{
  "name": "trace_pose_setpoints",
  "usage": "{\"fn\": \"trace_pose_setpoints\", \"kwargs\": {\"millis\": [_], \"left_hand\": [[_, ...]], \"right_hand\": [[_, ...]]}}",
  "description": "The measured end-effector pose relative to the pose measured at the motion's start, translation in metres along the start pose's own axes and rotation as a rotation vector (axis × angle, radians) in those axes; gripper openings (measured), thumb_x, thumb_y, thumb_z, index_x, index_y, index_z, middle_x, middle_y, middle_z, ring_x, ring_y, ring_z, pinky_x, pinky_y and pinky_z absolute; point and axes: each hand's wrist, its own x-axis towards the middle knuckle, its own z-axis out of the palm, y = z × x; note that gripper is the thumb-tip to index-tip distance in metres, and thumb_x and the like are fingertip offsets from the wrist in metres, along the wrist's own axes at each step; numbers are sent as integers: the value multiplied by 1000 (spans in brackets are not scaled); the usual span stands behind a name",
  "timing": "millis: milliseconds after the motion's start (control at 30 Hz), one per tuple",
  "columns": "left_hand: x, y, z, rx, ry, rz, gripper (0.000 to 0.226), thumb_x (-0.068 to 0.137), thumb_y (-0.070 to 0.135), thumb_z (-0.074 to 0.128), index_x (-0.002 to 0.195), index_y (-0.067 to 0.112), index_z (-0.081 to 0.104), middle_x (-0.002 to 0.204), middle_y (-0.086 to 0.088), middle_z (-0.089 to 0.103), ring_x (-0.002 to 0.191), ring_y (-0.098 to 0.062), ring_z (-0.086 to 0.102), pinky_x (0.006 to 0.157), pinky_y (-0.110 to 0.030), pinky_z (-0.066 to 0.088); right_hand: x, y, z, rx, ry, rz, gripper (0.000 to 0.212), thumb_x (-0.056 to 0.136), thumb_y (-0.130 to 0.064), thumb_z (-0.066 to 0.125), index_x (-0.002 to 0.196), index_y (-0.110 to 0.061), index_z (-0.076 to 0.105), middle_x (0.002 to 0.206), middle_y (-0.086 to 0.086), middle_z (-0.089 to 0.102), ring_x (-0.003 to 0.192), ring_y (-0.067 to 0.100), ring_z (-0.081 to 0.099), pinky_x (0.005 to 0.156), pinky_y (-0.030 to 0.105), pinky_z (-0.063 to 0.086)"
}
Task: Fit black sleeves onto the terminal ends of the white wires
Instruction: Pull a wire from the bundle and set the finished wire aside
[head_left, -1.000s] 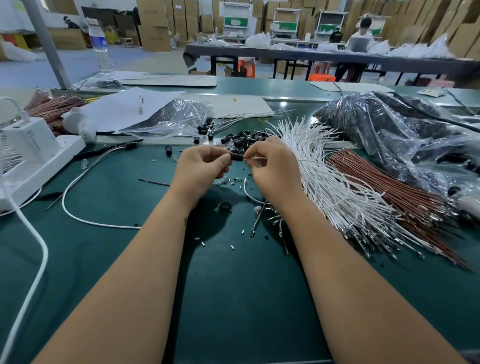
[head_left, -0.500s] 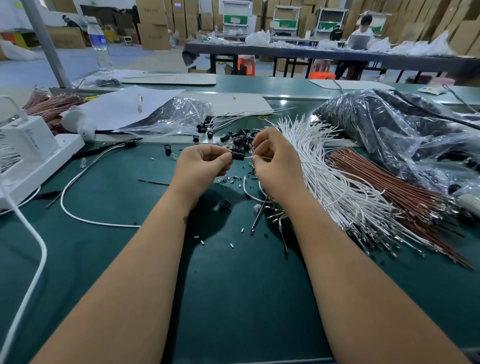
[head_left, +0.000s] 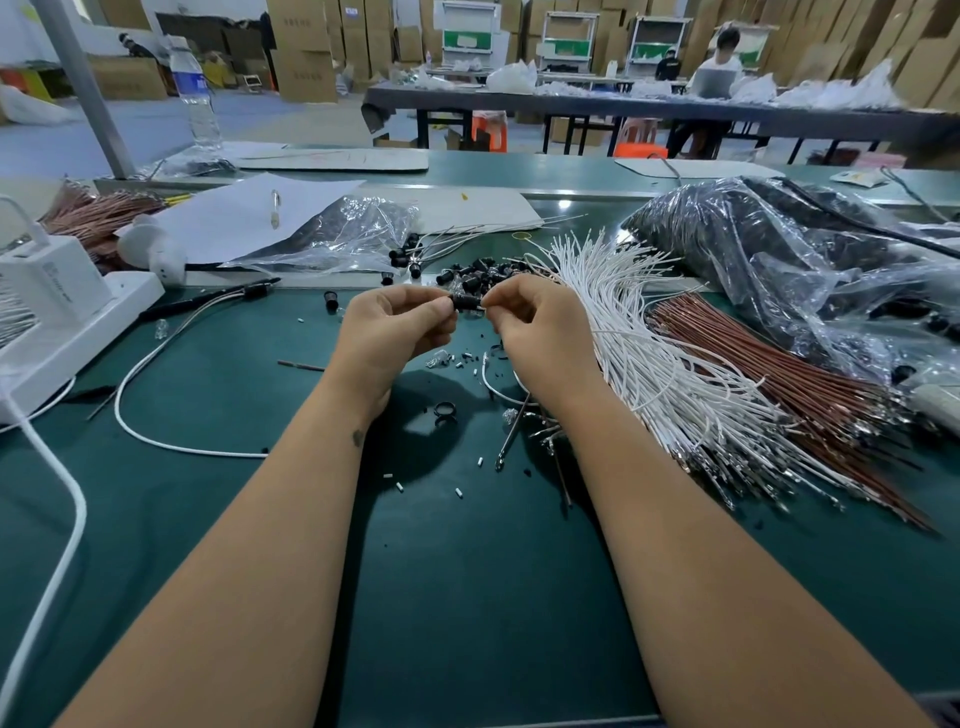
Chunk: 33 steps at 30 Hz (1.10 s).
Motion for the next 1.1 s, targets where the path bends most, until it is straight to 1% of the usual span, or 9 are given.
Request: {"fn": "trace_pose_setpoints", "kwargs": {"millis": [133,300,500,600,700,833,967,1033,1100], "left_hand": [[-2,0,3,84,-24,-4,11,82,-1,70,84,9,68,68,-3,70,63,-11,66,66,-20,56],[-5,2,5,105,-58,4,12,82,-5,69,88,5,66,69,-3,68,61,-8,65,67,-19,56],[-6,2,7,265,-15,105,12,81,0,72,84,10,68,70,-5,67,62,-9,62,69,-20,55],[-5,4,5,383,9,213,13,80,2,74,82,14,70,70,1,68,62,-3,61,67,-16,53],[-4,7,3,530,-5,273,18,80,6,74,77,23,69,71,6,68,63,-1,62,66,-17,53],[1,12,-14,805,246,276,4,85,16,69,88,16,71,75,3,65,81,-22,65,76,-31,49],[1,8,-21,1256,566,136,18,81,17,56,94,24,68,107,-2,64,120,-29,39,98,-47,26],[-1,6,-11,1312,503,272,35,74,12,58,106,23,63,121,-2,57,128,-28,30,103,-50,17],[-4,7,3,1259,287,491,45,75,12,61,118,22,58,124,1,55,129,-24,30,101,-38,13]], "right_hand": [[-1,1,-1,-14,12,-20,24,88,3,60,105,-14,58,79,-1,63,68,6,55,60,8,40],[-3,2,0,-45,-32,-53,36,88,3,57,117,-13,42,77,6,63,62,9,52,59,20,39],[-3,3,2,-96,-87,-94,24,94,-2,50,114,-9,60,83,-1,61,69,1,53,63,18,41],[-3,-1,5,-186,-157,-155,22,92,-6,57,112,-6,65,102,6,65,89,16,59,82,27,46],[-2,0,3,-335,-152,-188,15,94,-11,56,107,-9,65,100,6,65,90,21,57,83,35,45],[3,7,-10,-588,52,-139,14,98,-18,51,105,-12,62,91,1,66,77,16,55,76,28,36],[3,12,-16,-711,95,-75,12,100,-16,47,103,-9,57,87,5,62,67,20,50,52,25,30],[2,10,-11,-696,31,-87,12,100,-15,46,106,-10,55,90,5,62,66,22,52,51,26,30],[0,7,-6,-625,-28,-133,15,100,-20,46,110,-13,56,95,3,64,70,20,53,55,28,33]]}}
